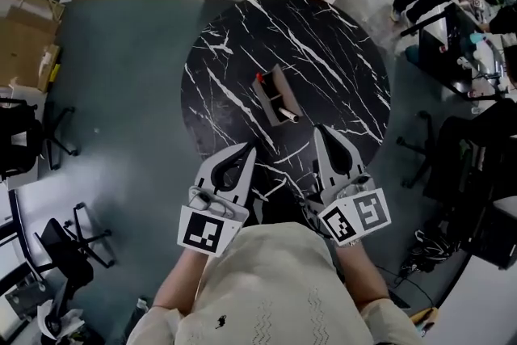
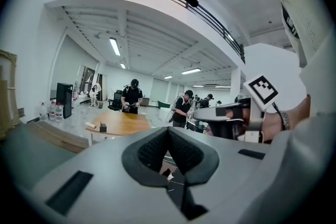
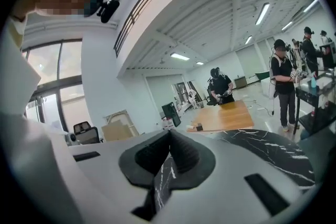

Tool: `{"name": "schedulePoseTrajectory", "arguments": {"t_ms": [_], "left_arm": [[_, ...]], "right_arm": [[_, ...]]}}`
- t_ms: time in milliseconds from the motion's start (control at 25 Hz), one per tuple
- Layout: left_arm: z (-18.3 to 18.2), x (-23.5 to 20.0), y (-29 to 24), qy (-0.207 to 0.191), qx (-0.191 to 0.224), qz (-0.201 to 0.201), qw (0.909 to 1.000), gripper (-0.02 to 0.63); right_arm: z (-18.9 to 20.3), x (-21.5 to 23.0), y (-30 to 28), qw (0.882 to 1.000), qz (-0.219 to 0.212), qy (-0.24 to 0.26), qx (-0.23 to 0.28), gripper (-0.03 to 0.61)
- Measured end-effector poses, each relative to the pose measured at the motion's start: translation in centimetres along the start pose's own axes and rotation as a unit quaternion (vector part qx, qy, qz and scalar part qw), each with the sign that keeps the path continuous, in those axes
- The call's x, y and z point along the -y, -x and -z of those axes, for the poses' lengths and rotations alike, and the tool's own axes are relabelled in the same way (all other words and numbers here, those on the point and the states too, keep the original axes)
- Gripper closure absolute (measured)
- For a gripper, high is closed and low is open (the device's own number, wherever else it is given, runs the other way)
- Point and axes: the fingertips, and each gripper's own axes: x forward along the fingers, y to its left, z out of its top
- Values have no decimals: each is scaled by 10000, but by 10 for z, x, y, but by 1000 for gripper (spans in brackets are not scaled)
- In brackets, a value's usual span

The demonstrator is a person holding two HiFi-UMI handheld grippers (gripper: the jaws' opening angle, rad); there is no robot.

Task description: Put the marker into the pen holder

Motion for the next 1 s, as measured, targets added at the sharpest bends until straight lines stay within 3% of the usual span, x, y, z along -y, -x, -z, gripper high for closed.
{"name": "schedulePoseTrajectory", "arguments": {"t_ms": [320, 600, 1000], "left_arm": [[-6, 27, 0, -144, 100, 147, 9997, 606], [0, 41, 4, -45, 68, 293, 9995, 606], [-3, 43, 8, -31, 145, 357, 9993, 606]], "right_arm": [[-11, -55, 31, 9976, -374, 575, 95, 561], [16, -70, 30, 9956, -376, 797, -305, 561], [21, -73, 32, 9946, -361, 901, -370, 561]]}}
